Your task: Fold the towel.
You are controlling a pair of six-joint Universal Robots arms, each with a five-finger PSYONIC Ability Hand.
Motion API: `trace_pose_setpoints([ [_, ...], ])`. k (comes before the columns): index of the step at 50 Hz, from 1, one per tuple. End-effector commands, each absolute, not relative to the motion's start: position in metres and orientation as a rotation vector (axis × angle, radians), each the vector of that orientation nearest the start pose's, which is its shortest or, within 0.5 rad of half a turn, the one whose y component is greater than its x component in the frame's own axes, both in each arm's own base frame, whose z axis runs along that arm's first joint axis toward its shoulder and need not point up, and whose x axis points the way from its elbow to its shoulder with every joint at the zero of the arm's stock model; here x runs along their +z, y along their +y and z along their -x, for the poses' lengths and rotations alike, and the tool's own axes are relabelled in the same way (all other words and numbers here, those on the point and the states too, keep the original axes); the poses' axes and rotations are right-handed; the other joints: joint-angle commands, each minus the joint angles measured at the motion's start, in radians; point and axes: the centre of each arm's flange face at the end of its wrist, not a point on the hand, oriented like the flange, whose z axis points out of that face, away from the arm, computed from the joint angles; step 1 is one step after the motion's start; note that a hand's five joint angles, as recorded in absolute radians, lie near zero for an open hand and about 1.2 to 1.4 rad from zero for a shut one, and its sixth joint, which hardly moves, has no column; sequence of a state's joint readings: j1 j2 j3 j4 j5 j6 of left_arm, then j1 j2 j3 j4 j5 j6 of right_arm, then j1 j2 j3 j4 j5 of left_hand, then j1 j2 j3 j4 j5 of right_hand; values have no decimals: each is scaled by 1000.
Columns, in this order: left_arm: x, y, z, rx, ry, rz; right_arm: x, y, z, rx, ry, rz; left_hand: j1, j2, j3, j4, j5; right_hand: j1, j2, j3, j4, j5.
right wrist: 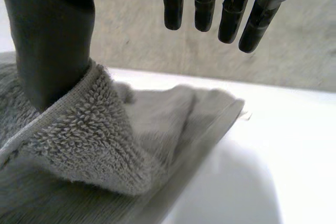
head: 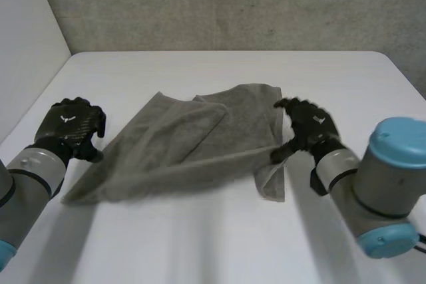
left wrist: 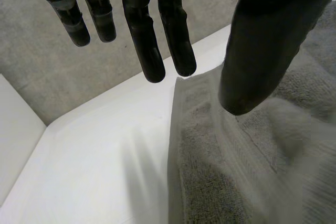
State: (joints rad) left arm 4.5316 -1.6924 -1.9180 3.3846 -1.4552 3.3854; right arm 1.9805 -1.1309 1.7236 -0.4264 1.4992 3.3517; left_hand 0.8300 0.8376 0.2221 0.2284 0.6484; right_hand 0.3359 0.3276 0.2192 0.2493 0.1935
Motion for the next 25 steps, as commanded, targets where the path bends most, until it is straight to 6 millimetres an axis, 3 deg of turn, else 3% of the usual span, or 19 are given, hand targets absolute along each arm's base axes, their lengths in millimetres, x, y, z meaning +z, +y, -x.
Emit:
trace_pose_setpoints([
  [1, 191, -258, 190, -1976, 2428, -634, 172, -280, -259, -1702, 2044, 278, -15, -22, -48, -54, -8, 40, 48, -45, -75, 8],
  [10, 185, -247, 194, -1946, 2467, -670, 149, -253, -267, -1538, 2068, 385, -106, -113, -48, -54, -99, 66, 74, -45, -75, 34],
  [11, 184, -242, 197, -1939, 2481, -693, 147, -252, -267, -1530, 2071, 390, -210, -218, -48, -54, -203, 66, 74, -45, -75, 34],
  [12, 182, -236, 201, -1930, 2494, -719, 146, -252, -267, -1526, 2073, 390, -377, -385, -48, -54, -370, 66, 74, -45, -75, 34],
  [15, 181, -226, 210, -1924, 2517, -775, 146, -253, -267, -1526, 2071, 391, -481, -489, -48, -54, -474, 75, 83, -45, -75, 43],
  [21, 184, -213, 214, -1907, 2539, -825, 150, -258, -267, -1557, 2058, 405, -534, -542, -48, -54, -527, 134, 142, -45, -75, 102],
  [25, 188, -206, 215, -1915, 2548, -859, 149, -268, -266, -1598, 2060, 438, -534, -542, -48, -54, -527, 386, 394, -45, -75, 353],
])
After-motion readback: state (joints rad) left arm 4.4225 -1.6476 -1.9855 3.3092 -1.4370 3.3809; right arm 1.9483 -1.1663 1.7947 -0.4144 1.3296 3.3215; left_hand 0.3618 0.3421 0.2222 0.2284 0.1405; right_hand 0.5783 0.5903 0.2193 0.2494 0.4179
